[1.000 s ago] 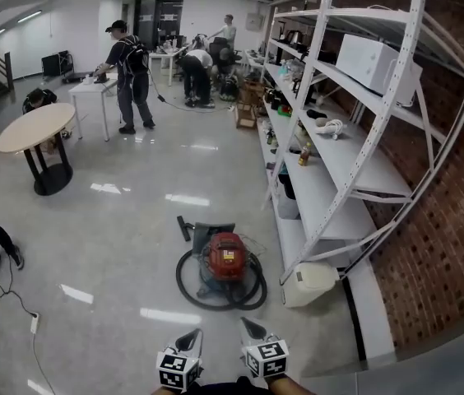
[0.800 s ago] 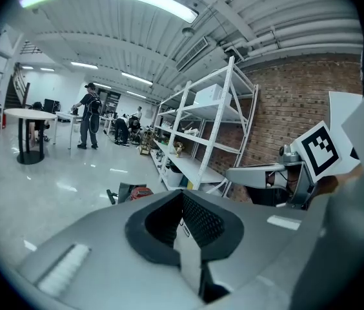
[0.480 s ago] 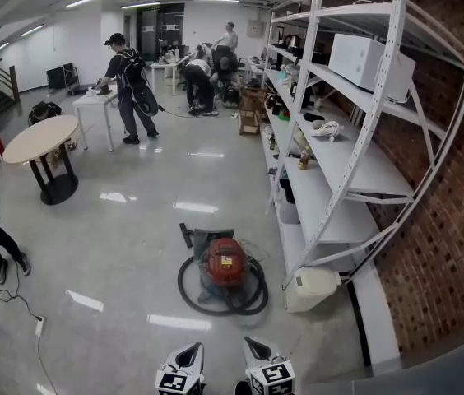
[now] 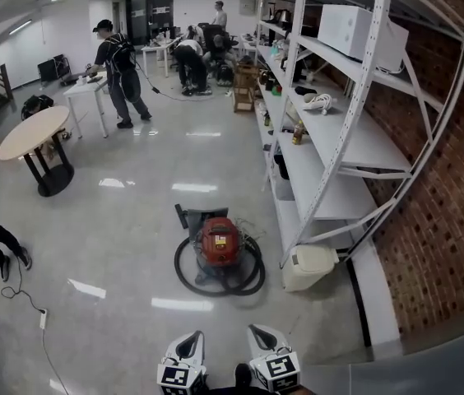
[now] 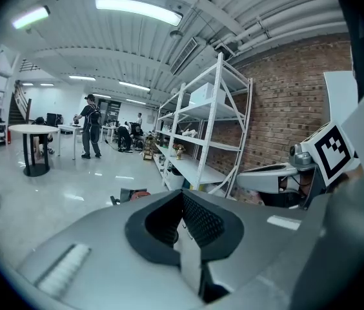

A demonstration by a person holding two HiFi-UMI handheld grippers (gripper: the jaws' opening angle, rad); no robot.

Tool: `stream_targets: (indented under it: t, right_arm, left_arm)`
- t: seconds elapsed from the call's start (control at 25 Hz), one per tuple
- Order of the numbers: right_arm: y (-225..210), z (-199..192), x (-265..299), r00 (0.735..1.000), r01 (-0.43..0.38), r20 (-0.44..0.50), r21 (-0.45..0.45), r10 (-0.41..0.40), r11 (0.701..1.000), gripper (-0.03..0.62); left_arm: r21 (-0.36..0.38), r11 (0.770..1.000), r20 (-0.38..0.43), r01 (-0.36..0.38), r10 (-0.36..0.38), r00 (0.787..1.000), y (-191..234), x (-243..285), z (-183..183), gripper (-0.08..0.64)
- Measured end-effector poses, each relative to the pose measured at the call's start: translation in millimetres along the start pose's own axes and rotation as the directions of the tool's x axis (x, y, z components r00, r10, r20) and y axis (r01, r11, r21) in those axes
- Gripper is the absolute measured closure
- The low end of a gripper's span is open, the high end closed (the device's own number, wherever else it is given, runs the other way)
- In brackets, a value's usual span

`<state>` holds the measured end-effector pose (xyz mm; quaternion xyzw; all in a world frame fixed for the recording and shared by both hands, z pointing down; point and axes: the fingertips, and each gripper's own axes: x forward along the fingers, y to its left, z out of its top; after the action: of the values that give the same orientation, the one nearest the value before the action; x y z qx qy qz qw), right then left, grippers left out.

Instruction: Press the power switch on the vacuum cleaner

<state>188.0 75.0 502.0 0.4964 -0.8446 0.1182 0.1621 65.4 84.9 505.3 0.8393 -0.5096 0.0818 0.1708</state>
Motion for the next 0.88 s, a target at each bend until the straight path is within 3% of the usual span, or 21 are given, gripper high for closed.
stream_targets:
  t: [0.24, 0.88]
  right_arm:
    - [-7, 3, -9, 1.000, 0.005, 0.016, -0.002, -0.005, 1.000, 0.600]
    - [-6, 2, -5, 0.999, -0.031, 0.015, -0.025, 0.031, 0.999, 0.601]
  left_arm:
    - [0.006, 1.000, 0.006, 0.005, -0.005, 1.000, -12, 3, 3, 0.545]
    - [-0.018, 0.996, 0.020, -0.082, 0.082, 0.996, 5, -3, -7, 0.545]
